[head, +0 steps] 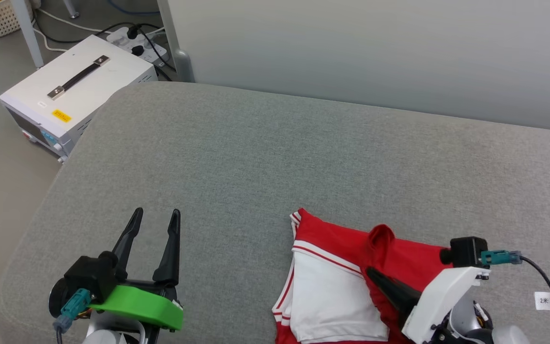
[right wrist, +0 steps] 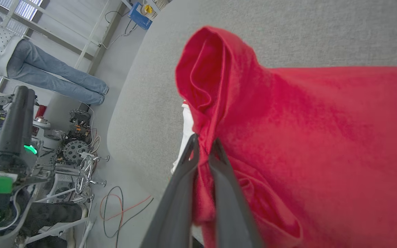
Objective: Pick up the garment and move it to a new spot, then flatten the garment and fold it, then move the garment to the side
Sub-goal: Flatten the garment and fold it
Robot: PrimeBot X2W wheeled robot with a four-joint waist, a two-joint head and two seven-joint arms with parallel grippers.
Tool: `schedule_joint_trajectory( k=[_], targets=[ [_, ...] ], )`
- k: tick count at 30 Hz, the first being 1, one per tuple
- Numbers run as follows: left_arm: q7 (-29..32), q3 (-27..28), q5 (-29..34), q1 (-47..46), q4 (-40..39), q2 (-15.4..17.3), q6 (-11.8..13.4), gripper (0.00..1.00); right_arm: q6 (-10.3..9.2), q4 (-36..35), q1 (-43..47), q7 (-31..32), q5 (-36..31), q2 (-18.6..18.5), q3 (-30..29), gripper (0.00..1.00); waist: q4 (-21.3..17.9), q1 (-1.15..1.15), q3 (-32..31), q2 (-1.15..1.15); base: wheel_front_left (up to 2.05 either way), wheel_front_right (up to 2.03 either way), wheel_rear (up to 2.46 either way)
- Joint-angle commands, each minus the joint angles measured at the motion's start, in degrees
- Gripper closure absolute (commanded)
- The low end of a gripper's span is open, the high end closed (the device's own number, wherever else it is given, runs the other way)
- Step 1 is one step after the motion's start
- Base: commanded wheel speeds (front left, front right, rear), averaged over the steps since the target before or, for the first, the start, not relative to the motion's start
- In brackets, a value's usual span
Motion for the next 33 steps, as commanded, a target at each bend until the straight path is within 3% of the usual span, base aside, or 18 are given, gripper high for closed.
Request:
schedule_joint_trajectory(
  k=[1, 6, 13, 14, 15, 20, 27, 33],
  targets=[
    [-0.33, 0.01, 0.34, 0.09, 0.18, 0.25, -0.31, 0.0, -0.03, 1.42, -1.57, -1.79, 1.55, 0.1, 1.13, 1.0, 1.05, 0.0, 0.22, 0.68, 0.0, 0.0, 0.0],
    [-0.33, -0.23, 0.2, -0.36, 0.26, 0.18, -0.31, 0.0, -0.03, 7.88, -4.93, -7.04, 7.11, 0.1, 4.78, 1.0, 2.65, 0.0, 0.63, 0.68, 0.0, 0.0, 0.0],
    [-0.33, -0.09, 0.03, -0.76, 0.25, 0.24, -0.31, 0.0, -0.03, 17.29, -10.49, -12.72, 9.04, 0.11, 8.67, 1.0, 4.25, 0.0, 1.46, 0.68, 0.0, 0.0, 0.0],
    [-0.33, -0.08, 0.01, -0.79, 0.24, 0.25, -0.31, 0.0, -0.03, 18.19, -11.02, -13.3, 8.81, 0.11, 9.17, 0.8, 4.39, 0.0, 1.55, 0.68, 0.0, 0.0, 0.0],
    [-0.33, -0.03, 0.0, -0.82, 0.24, 0.25, -0.31, 0.0, -0.03, 19.2, -11.52, -13.78, 8.65, 0.11, 9.86, 0.0, 4.53, 0.0, 1.6, 0.68, 0.0, 0.0, 0.0],
    [-0.33, 0.44, 0.03, -0.81, 0.25, 0.14, -0.31, 0.0, -0.03, 20.1, -12.98, -14.38, 8.8, 0.11, 14.48, 0.0, 4.6, 0.0, 1.74, 0.68, 0.0, 0.0, 0.0],
    [-0.33, 0.79, 0.3, -0.44, 0.49, -0.17, -0.31, 0.0, -0.03, 14.78, -13.09, -12.43, 9.53, 0.11, 18.58, 0.0, 3.29, 0.0, 0.91, 0.68, 0.0, 0.0, 0.0],
    [-0.33, 1.0, 0.37, -0.06, 0.17, -0.2, -0.31, 0.0, -0.03, 9.97, -14.86, -12.78, -0.44, -0.64, 15.48, 0.0, 1.41, 0.0, -0.01, 0.68, 0.0, 0.0, 0.0]
  ],
)
